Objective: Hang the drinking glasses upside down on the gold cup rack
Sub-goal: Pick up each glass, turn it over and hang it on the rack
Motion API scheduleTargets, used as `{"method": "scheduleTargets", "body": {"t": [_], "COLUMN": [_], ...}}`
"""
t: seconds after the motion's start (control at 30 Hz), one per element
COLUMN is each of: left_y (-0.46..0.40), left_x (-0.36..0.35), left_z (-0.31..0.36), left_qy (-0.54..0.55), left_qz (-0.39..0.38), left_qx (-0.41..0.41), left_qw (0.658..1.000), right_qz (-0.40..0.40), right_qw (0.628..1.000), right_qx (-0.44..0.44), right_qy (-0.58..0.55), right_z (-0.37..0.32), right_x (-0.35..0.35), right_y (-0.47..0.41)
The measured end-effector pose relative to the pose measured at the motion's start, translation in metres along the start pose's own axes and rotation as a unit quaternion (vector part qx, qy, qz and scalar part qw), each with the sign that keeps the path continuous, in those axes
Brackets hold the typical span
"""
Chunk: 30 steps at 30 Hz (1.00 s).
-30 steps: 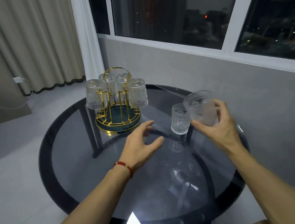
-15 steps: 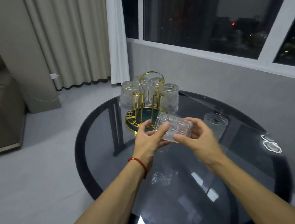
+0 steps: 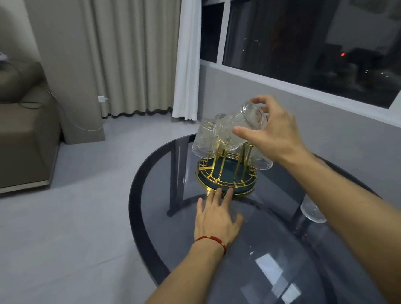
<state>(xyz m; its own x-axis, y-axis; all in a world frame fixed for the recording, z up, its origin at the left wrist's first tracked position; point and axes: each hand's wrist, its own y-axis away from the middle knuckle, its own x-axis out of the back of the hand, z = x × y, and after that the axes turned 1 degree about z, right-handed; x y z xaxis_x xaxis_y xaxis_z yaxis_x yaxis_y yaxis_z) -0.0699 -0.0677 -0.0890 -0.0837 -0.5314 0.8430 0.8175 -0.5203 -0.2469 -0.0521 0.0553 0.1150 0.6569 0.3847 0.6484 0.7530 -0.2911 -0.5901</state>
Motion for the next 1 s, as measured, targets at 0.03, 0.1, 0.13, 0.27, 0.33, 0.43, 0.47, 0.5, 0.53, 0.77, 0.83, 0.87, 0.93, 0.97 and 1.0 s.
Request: {"method": "scheduleTargets", "body": {"t": [0.03, 0.1, 0.13, 0.27, 0.33, 0.43, 0.47, 0.5, 0.53, 0.77, 0.83, 0.87, 0.93, 0.97, 1.0], "left_y": [0.0, 0.0, 0.0, 0.0, 0.0, -0.001, -0.001, -0.001, -0.002, -0.001, -0.001, -0.001, -0.001, -0.001, -0.001], "left_x": [-0.001, -0.003, -0.003, -0.003, -0.004, -0.005, -0.005, -0.004, -0.004, -0.003, -0.002, -0.002, -0.001, 0.0, 0.001], "left_z": [0.001, 0.0, 0.0, 0.001, 0.001, 0.001, 0.001, 0.001, 0.002, 0.002, 0.002, 0.002, 0.002, 0.004, 0.005], "left_qy": [-0.005, -0.019, -0.025, -0.029, -0.032, -0.033, -0.033, -0.032, -0.03, -0.039, -0.04, -0.04, -0.035, -0.031, -0.026], "left_qz": [0.003, 0.004, 0.003, 0.007, 0.011, 0.015, 0.017, 0.017, 0.016, 0.009, 0.01, 0.009, 0.008, 0.007, 0.006], "left_qx": [0.001, -0.001, -0.003, -0.002, -0.002, 0.001, 0.002, 0.002, 0.001, 0.002, 0.002, 0.002, 0.006, 0.009, 0.011], "left_qw": [1.0, 1.0, 1.0, 1.0, 0.999, 0.999, 0.999, 0.999, 0.999, 0.999, 0.999, 0.999, 0.999, 0.999, 1.0], "right_qz": [-0.013, -0.037, -0.047, -0.079, -0.09, -0.107, -0.111, -0.116, -0.122, -0.146, -0.16, -0.165, -0.151, -0.126, -0.095], "right_qw": [1.0, 0.999, 0.998, 0.994, 0.993, 0.991, 0.99, 0.988, 0.987, 0.978, 0.973, 0.971, 0.976, 0.982, 0.988], "right_qx": [0.007, 0.021, 0.023, 0.013, 0.006, -0.003, -0.007, -0.009, -0.01, -0.011, -0.001, 0.005, 0.023, 0.034, 0.044], "right_qy": [0.011, 0.033, 0.043, 0.07, 0.077, 0.084, 0.09, 0.099, 0.109, 0.151, 0.167, 0.172, 0.156, 0.135, 0.112], "right_z": [-0.001, -0.003, -0.003, -0.001, 0.001, 0.007, 0.009, 0.011, 0.013, 0.017, 0.018, 0.018, 0.02, 0.022, 0.025], "right_x": [-0.002, -0.009, -0.012, -0.026, -0.035, -0.048, -0.052, -0.056, -0.059, -0.075, -0.074, -0.071, -0.063, -0.056, -0.048], "right_y": [-0.004, -0.01, -0.012, -0.018, -0.018, -0.017, -0.016, -0.014, -0.014, -0.011, -0.011, -0.009, -0.002, 0.005, 0.013]}}
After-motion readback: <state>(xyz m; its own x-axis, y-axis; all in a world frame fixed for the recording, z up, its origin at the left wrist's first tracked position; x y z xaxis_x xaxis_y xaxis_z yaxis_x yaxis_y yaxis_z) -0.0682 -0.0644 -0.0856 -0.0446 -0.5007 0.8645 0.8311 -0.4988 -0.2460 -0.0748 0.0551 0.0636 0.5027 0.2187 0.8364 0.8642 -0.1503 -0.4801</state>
